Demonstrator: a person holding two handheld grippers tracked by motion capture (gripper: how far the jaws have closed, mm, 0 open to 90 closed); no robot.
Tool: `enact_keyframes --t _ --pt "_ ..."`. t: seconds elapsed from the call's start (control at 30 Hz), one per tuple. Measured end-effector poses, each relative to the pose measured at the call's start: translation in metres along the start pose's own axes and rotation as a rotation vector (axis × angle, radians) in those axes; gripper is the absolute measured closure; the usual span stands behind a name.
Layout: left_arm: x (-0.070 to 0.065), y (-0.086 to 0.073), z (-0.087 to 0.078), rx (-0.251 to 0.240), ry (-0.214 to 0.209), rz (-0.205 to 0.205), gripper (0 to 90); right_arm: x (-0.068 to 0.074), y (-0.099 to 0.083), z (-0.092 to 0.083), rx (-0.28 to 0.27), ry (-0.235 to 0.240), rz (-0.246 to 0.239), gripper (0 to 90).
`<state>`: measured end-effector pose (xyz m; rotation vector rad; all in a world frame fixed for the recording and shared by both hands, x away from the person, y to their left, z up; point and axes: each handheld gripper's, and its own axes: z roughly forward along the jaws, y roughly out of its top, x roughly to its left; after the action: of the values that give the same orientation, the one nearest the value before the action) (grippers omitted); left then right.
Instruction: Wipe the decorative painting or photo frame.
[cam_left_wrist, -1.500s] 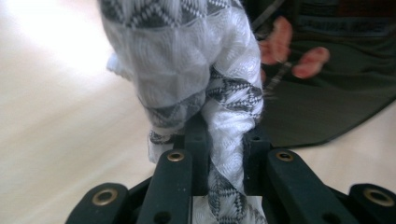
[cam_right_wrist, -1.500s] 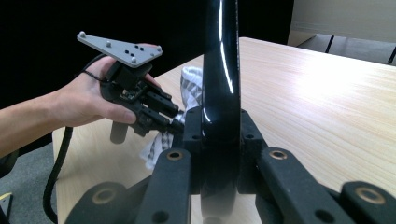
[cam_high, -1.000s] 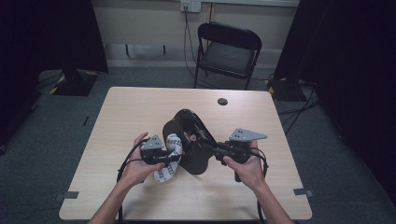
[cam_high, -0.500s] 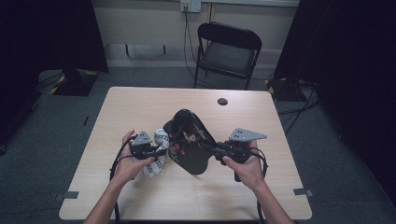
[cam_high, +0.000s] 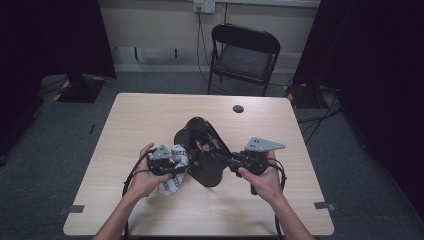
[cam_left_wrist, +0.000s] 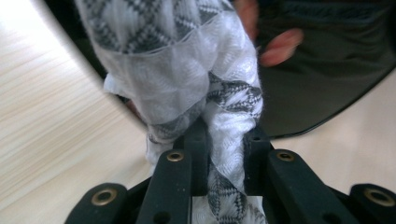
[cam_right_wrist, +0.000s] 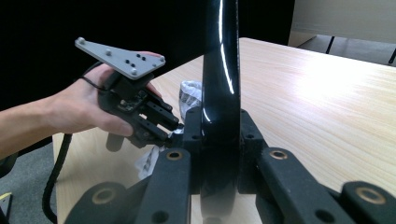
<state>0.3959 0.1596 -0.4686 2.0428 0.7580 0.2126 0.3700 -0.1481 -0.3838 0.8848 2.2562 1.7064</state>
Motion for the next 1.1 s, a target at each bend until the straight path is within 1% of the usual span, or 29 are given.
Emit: enact_keyframes --t 0.07,0.17,0.23,0.3,0.33,0.4,0.47,0.5,0.57,0.6,0.63,0.67,0.7,0.77,0.9,0.97,1.0,1.03,1.1 --pt "-0.007 0.004 0.001 -0.012 -0.035 0.004 77.4 0.000 0.000 0.000 0.000 0.000 -0.001 79.5" --pt "-0.014 0.007 0.004 -0.009 -0.054 0.024 77.4 -0.001 0.000 0.000 0.001 0.000 0.001 79.5" --pt "-0.016 0.007 0.006 -0.008 -0.083 0.033 77.4 -0.001 0.000 -0.001 0.001 0.002 0.003 79.6" --pt "-0.016 0.006 0.007 0.003 -0.081 0.054 77.5 -0.001 0.000 -0.001 0.001 0.002 0.003 79.6" --pt "-0.015 0.006 0.007 0.005 -0.079 0.053 77.6 -0.001 0.000 -0.001 0.001 0.001 0.002 79.5" --pt "-0.010 0.004 0.006 0.009 -0.066 0.043 77.9 -0.001 0.000 0.000 0.002 0.000 0.001 79.6" --pt "-0.002 0.001 0.003 0.017 -0.029 0.026 77.8 -0.001 0.000 -0.001 0.001 -0.003 -0.001 79.7" --pt "0.002 -0.001 0.001 0.016 -0.013 0.006 77.7 -0.001 0.000 0.000 -0.001 -0.003 -0.001 79.7" --pt "0.011 -0.006 -0.002 0.015 0.033 -0.025 77.7 0.000 0.000 0.000 -0.002 -0.001 -0.002 79.6" --pt "0.013 -0.007 -0.003 0.018 0.044 -0.033 77.7 0.000 0.000 0.000 -0.002 -0.001 -0.003 79.7" --pt "0.015 -0.008 -0.003 0.012 0.062 -0.035 77.7 0.000 0.000 0.000 -0.002 -0.001 -0.003 79.7" --pt "0.015 -0.008 -0.003 0.016 0.071 -0.031 77.7 0.000 0.000 0.000 -0.001 -0.001 -0.004 79.7" --pt "0.014 -0.008 -0.003 0.020 0.069 -0.032 77.7 -0.001 0.000 0.000 -0.001 -0.001 -0.003 79.7" --pt "0.012 -0.007 -0.002 0.031 0.069 -0.018 77.5 -0.001 0.000 0.001 -0.001 0.000 -0.003 79.7" --pt "0.004 -0.005 0.003 0.057 0.035 0.007 77.5 0.000 0.000 0.000 -0.002 -0.002 -0.001 79.8" --pt "-0.002 -0.004 0.007 0.071 0.013 0.021 77.4 -0.001 0.000 0.000 -0.002 -0.002 0.002 79.7" --pt "-0.005 -0.003 0.008 0.079 0.012 0.037 77.3 -0.001 0.000 0.000 -0.001 -0.003 0.003 79.7" --pt "-0.008 -0.003 0.011 0.080 0.001 0.041 77.2 -0.001 0.000 0.000 -0.002 -0.003 0.003 79.7" --pt "-0.016 -0.002 0.015 0.090 -0.037 0.056 77.2 -0.001 0.000 0.000 -0.004 -0.003 0.002 79.8"
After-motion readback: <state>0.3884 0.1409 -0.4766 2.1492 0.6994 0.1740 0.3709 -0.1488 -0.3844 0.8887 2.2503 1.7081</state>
